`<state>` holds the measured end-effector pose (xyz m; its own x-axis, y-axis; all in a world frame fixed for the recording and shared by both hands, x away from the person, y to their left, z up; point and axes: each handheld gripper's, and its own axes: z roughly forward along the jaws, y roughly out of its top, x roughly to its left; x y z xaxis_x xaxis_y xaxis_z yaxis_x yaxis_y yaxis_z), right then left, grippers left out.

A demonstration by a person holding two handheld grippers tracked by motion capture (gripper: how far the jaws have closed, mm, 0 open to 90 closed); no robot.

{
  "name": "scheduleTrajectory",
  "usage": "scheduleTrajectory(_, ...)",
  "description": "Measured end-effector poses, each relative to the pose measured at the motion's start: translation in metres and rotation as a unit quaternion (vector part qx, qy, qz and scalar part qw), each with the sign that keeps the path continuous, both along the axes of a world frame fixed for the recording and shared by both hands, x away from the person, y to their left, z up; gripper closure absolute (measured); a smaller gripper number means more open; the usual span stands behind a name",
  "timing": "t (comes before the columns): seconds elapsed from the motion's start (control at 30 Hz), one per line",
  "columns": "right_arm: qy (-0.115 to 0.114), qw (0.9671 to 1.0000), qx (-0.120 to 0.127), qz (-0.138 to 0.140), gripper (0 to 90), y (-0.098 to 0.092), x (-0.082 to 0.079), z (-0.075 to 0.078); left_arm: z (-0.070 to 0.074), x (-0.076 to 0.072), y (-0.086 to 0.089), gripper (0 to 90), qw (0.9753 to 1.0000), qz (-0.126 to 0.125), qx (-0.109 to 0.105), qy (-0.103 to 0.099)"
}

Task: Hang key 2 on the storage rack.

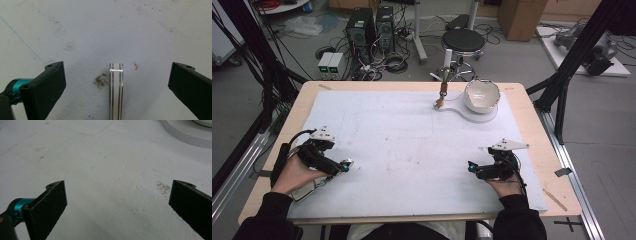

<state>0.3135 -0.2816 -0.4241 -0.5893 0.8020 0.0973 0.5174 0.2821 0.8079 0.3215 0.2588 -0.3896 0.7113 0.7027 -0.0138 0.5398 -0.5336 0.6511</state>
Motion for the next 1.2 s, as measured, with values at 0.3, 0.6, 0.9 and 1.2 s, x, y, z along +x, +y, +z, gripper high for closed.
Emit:
scheduleTrajectory(0.3, 0.002, 1.0000, -0.001, -0.001, 0.7, 0.000, 0.000, 0.000, -0.012, -0.007, 0.007, 2.4, 0.9995, -0.002, -0.006, 0.029)
scheduleTrajectory(0.6, 0.001, 1.0000, -0.003, -0.003, 0.7, 0.000, 0.000, 0.000, -0.024, -0.012, 0.011, 5.6, 0.9990, 0.005, -0.004, 0.044)
scheduleTrajectory(0.9, -0.001, 1.0000, -0.003, -0.004, 0.6, 0.000, 0.000, 0.000, -0.036, -0.015, 0.013, 19.5, 0.9986, 0.014, 0.000, 0.052)
scheduleTrajectory(1.2, 0.001, 1.0000, -0.003, -0.007, 0.6, 0.000, 0.000, 0.000, -0.038, -0.017, 0.013, 55.8, 0.9987, 0.030, 0.000, 0.041)
